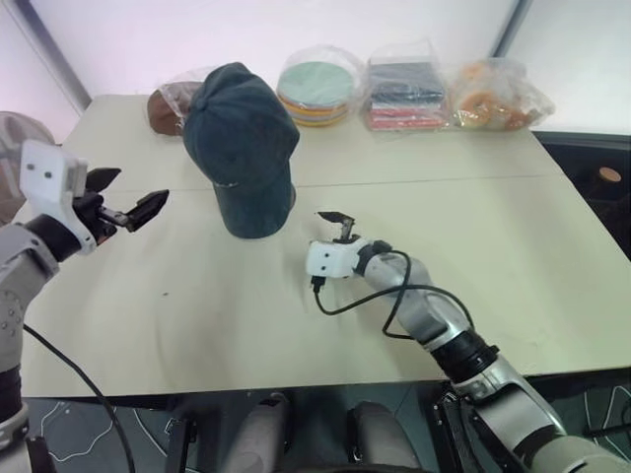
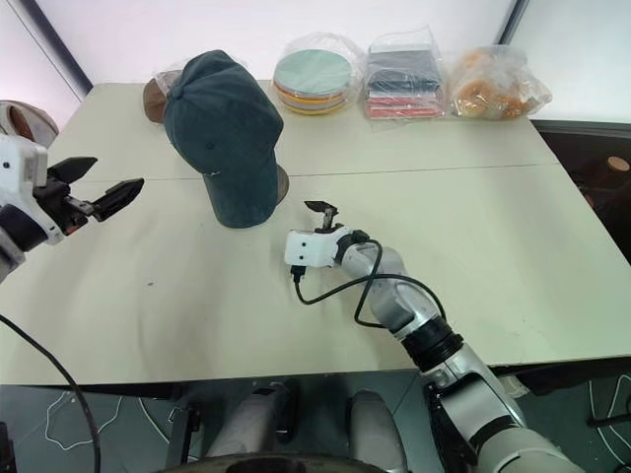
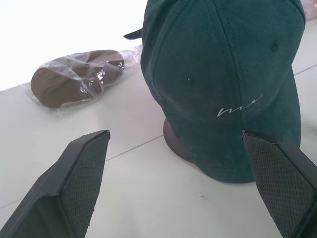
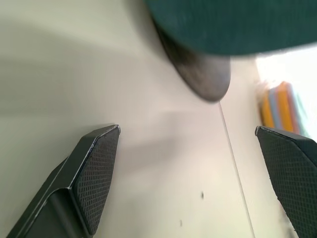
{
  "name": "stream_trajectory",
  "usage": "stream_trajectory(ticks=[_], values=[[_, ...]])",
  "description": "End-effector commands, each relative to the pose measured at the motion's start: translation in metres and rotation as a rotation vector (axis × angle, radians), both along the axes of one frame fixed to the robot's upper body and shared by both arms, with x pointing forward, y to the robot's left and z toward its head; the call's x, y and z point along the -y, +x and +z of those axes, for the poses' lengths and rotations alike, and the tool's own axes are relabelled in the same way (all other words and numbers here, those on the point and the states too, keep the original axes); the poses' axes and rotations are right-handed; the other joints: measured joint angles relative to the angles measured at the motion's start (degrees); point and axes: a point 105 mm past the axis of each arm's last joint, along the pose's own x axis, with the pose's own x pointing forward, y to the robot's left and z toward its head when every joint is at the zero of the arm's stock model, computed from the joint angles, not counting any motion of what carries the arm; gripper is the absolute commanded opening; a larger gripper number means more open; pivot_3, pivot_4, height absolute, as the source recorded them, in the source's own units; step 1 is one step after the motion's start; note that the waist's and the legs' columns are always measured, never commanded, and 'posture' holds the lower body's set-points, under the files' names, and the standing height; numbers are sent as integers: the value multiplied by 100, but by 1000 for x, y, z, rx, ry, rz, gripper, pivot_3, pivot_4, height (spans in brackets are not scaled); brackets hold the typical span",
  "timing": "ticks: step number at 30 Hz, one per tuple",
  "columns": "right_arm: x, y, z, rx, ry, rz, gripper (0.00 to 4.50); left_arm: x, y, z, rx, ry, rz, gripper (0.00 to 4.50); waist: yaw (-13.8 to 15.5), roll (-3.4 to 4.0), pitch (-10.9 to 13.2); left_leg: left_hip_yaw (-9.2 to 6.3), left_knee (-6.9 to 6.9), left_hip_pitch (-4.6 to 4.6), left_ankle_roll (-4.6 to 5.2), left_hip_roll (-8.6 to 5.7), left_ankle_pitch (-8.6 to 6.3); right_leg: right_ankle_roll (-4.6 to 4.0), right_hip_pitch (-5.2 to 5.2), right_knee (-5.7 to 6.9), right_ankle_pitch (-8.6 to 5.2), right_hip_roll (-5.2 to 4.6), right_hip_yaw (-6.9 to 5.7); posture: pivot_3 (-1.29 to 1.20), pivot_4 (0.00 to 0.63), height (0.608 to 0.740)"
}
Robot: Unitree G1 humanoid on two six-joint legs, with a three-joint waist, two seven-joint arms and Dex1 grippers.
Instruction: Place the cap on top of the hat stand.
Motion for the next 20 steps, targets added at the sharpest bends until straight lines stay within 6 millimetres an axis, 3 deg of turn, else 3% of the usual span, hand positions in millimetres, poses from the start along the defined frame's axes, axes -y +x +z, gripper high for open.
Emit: stream_trajectory(ticks=[1,7,11,17,20], values=[[15,4,54,-58,190,26,4461,0,-11,26,51,58,-53,4500,-1,-1,5,0,0,-1,0,0,0,0,1,0,0,-1,0,0,150,740],[49,-18,111,-305,438,191,4461,9,-34,36,-34,115,-241,4500,11,6,12,1,-3,-3,12,1,-8,-2,5,-11,-1,-7,-1,0,150,740],[64,-33,148,-410,583,291,4461,6,-37,43,-52,135,-282,4500,10,7,17,1,-6,-3,14,2,-10,-6,5,-17,-3,-11,-2,0,150,740],[80,-52,200,-456,778,411,4461,5,-42,41,-102,158,-345,4500,10,29,43,5,-20,-9,15,2,-10,-12,-4,-21,-6,-16,1,0,150,740],[86,-56,215,-443,840,427,4461,6,-43,38,-114,155,-368,4500,8,29,43,7,-33,-10,15,3,-10,-14,-4,-26,-7,-17,2,0,150,740]])
